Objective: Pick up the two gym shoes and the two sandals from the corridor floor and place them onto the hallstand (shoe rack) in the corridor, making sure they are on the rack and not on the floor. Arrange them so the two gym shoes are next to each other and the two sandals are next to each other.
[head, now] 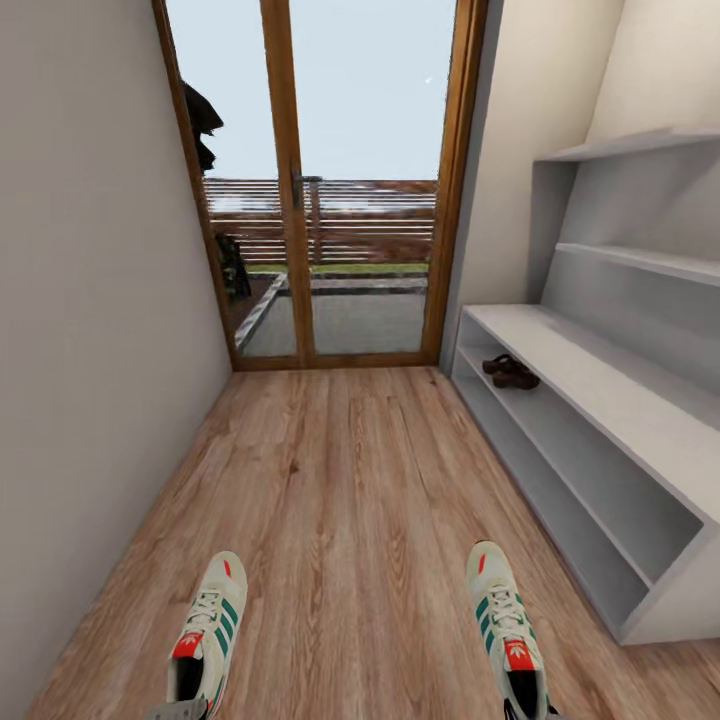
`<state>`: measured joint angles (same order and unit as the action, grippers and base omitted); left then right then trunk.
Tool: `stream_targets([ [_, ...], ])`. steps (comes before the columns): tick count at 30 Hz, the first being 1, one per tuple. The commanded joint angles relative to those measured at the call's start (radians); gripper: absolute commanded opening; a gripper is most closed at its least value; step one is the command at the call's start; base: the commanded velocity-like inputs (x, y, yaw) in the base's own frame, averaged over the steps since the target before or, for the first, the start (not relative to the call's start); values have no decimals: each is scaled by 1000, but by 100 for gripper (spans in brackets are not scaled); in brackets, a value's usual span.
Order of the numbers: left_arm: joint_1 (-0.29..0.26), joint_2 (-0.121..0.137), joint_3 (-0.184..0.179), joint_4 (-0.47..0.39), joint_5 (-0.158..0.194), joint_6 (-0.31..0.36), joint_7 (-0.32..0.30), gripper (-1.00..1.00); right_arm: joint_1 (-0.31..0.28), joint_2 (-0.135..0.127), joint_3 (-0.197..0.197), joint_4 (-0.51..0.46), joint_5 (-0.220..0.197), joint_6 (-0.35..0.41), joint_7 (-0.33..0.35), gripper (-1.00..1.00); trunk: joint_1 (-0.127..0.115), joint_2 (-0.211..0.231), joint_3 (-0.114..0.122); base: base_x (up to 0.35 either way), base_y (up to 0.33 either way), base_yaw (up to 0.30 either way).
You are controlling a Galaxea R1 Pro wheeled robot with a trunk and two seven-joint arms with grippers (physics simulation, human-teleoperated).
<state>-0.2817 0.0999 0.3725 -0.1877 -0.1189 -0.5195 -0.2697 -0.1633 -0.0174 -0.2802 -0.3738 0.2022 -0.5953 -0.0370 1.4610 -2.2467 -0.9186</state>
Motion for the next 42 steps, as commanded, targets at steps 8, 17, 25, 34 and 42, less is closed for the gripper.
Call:
stream_targets([
  [8,-1,0,9,1,-10,-4,-5,-100,-1,-16,-11,0,5,-3,174,-100,0,0,-1,339,0,0],
  [17,-1,0,9,1,-10,-3,-5,-100,-1,-18,-13,-1,5,-3,185,-100,0,0,-1,340,0,0],
  [25,-1,0,9,1,-10,-2,-5,-100,-1,-18,-11,0,5,-3,184,-100,0,0,-1,339,0,0],
  [34,-1,0,9,1,-10,-3,-5,-100,-1,-17,-13,-2,5,-3,184,-100,0,0,-1,339,0,0],
  [42,-1,-1,9,1,-10,-3,-5,-100,-1,-17,-13,-2,5,-3,183,-100,0,0,-1,339,0,0],
])
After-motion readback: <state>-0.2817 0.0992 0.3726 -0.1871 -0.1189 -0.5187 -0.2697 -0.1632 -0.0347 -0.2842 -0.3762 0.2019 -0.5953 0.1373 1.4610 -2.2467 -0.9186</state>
